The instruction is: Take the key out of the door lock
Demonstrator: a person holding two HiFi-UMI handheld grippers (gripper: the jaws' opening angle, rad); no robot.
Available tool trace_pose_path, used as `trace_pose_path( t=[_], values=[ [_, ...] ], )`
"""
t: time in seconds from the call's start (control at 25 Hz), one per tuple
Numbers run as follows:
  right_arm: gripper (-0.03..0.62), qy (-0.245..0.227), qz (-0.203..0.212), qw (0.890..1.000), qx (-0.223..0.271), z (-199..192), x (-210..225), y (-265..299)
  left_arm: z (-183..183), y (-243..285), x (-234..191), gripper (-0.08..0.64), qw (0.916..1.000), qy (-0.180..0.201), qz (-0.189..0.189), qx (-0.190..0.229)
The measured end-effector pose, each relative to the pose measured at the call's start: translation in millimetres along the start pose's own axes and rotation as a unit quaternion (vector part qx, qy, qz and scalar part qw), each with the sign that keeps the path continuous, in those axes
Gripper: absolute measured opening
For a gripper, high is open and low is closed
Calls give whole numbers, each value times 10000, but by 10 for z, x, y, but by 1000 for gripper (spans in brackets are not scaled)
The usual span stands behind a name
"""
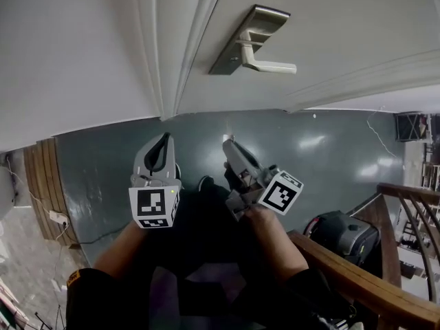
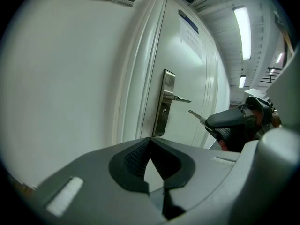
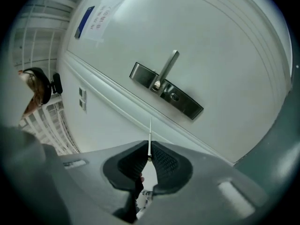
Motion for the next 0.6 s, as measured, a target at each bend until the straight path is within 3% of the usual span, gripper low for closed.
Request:
trace_pose_path(
  t=[0.28,0.6],
  values=[
    [16,-571,-178,9982,4,-83,-177,-313,57,-212,259,18,9995,117,-224,195],
    [17,-930,-411,9945,249,-309,-406,-1018,-176,-706,779,18,9973,491,-540,77]
  ],
)
Point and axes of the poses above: the fingertips, and each gripper's own axes: y forward along the fingers, x to its right, z out of its top, the point moved 1 cm from there along -y, backward along the fingers, and after that the axes turned 13 degrees about z, right-handed, at the moved point
